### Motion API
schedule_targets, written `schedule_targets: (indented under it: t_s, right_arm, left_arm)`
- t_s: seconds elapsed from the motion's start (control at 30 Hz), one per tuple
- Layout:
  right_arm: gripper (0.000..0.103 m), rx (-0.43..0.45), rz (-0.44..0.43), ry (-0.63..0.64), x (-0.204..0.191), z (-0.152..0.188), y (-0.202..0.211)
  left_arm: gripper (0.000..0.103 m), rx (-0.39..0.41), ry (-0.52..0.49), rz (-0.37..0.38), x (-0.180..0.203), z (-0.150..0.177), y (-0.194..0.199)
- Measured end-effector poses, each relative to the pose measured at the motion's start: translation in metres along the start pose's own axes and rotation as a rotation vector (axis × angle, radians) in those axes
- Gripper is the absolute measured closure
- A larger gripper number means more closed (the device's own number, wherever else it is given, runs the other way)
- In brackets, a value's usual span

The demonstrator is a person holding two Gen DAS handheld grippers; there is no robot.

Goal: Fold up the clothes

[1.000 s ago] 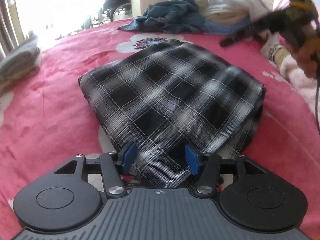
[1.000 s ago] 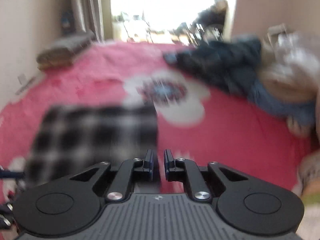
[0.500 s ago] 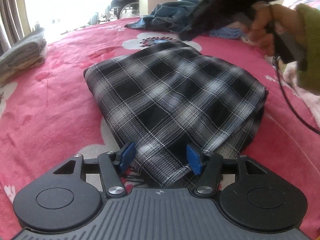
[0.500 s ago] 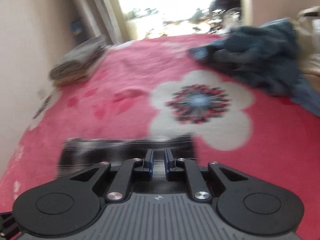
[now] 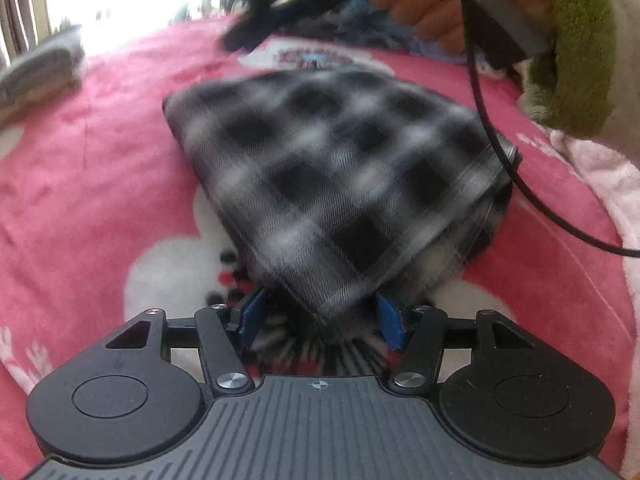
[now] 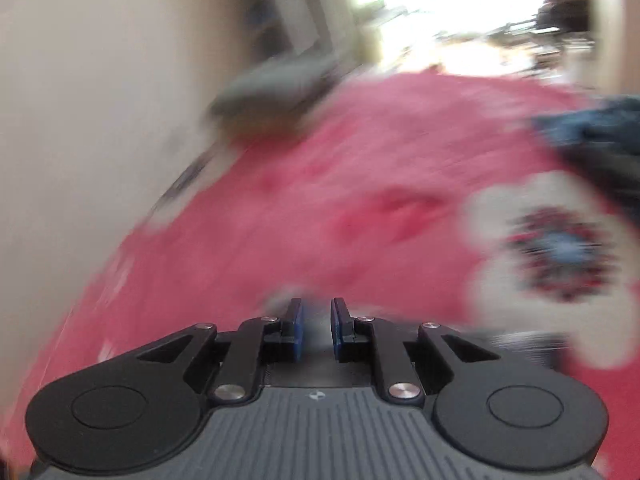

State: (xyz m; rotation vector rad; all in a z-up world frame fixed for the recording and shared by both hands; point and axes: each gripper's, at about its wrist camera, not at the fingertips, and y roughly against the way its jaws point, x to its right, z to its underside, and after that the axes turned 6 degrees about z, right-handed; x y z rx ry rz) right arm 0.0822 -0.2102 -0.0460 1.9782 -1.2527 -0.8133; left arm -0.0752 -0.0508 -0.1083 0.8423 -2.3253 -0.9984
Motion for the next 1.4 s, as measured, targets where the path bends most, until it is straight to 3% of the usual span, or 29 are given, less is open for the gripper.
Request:
schedule_targets:
  t_s: [0.1,0.23,0.43,0.53,0.63,0.73,0.87,1.07,1.17,1.3,1.4]
  right_arm:
    - [0.088,-0.05,0.092,0.038,-0.017,0.001,-0.055]
    - [0.088,-0.03,0.073,-0.178,0.005,-0.01,-0.067]
    - [0.084,0.058,0.057,-0.183,0.027,0.004,0.016]
    - [0.084,0.045,0.035,-0.153,0.028,0.034,0.064]
    - [0.083,0.009,0.068,-0.153,0.025,0.074,0.092]
    - [0.083,-0.011,0.116,-0.209,0.025,0.114,0.096]
    - [0.083,0.002,0.168,-0.308,0.03,0.152,0.083]
    - [0.081,0.114,0.216,-0.318,0.024,0.162,0.118]
    - [0.073,0.092,0.262,-0.376,0.037,0.179,0.115]
    - [0.074,0.075,0.312,-0.45,0.053,0.199,0.113]
    - [0.073,0.175,0.336,-0.444,0.048,0.191,0.134]
  left_arm:
    - [0.045,0.008,-0.021,0.005,0.004,0.004,0.003]
    - [0.045,0.009,-0.033,0.023,0.005,0.012,0.007]
    - [0.045,0.019,0.034,0.092,-0.01,0.024,0.016]
    - [0.045,0.025,0.073,0.109,-0.017,0.028,0.021]
    - [0.045,0.041,0.085,0.091,-0.018,0.029,0.028]
    - [0.045,0.104,0.061,0.048,-0.017,0.023,0.039]
    - [0.045,0.155,-0.005,0.054,-0.004,-0.002,0.037]
    - [0.045,0.091,-0.117,0.028,0.025,0.002,0.014]
    - [0.045,0.055,-0.133,0.019,0.03,0.009,0.01]
    - [0.045,0.037,-0.121,0.011,0.029,0.012,0.01]
    - [0.045,0.035,-0.104,0.007,0.028,0.009,0.011]
